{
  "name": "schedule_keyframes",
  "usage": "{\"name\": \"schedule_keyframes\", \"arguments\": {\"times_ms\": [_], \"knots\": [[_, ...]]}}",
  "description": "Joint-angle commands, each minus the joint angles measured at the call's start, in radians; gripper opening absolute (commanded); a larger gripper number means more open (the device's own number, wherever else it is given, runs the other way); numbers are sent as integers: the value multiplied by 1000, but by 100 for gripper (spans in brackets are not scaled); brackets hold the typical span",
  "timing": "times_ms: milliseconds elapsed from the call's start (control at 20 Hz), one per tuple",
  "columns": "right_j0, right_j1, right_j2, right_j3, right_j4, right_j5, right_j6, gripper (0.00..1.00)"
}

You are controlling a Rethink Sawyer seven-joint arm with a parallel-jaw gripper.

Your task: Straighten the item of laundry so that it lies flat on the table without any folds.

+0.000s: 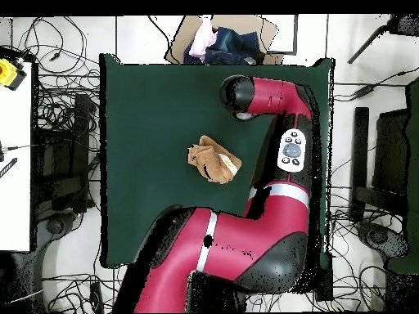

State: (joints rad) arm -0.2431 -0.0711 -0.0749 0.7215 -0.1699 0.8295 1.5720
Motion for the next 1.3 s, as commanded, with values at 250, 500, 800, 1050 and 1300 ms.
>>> {"name": "schedule_keyframes", "arguments": {"times_ms": [250, 500, 800, 1050, 1300], "knots": [[-4, -352, 1, 436, 24, 62, 54, 100], [-18, -441, 9, 537, 4, 54, 10, 100], [-41, -446, 14, 606, -47, -34, 6, 100], [-67, -443, 21, 644, -93, -94, -8, 100], [-96, -430, 43, 654, -111, -135, -13, 100]]}}
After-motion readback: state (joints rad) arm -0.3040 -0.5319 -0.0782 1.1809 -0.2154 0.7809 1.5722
